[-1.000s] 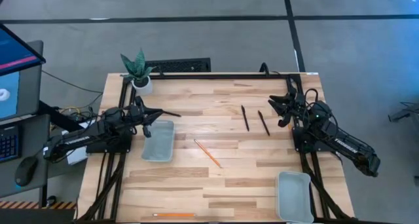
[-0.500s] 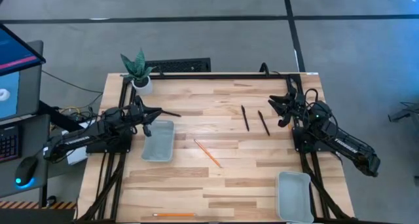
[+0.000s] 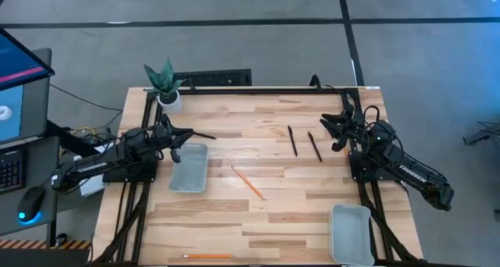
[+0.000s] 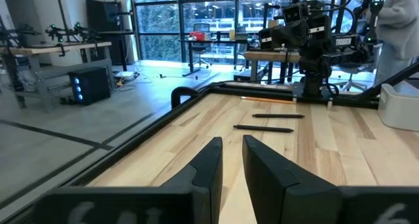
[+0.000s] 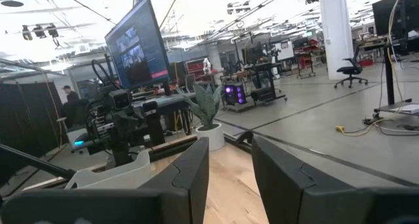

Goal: Sort pens & pencils
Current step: Move the left gray bin to the bottom right of the table

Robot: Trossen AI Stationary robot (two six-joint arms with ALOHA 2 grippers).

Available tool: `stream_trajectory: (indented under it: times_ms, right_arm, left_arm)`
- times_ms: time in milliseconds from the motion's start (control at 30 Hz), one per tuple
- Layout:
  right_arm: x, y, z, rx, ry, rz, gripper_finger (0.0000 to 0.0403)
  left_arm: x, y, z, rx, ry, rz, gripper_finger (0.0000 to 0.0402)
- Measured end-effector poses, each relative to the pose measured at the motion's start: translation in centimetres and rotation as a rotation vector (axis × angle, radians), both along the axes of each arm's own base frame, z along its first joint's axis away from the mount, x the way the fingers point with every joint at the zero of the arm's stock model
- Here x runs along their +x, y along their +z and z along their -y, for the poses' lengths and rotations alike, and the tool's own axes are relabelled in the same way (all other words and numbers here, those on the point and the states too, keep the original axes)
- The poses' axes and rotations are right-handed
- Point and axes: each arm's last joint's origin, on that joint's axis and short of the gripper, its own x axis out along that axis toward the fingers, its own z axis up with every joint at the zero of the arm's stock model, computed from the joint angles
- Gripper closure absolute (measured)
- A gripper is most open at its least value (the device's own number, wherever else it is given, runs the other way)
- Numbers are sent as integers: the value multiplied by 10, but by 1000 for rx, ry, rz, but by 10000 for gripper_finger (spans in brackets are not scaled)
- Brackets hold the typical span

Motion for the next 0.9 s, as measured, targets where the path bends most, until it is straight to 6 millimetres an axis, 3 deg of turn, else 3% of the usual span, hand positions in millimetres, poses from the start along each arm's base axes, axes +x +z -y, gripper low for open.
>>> stream_trajectory:
  times_ms: [900]
  right_arm:
    - [0, 0, 0, 0, 0, 0, 264]
  left_arm:
    - [0, 0, 1, -91, -40, 30, 349]
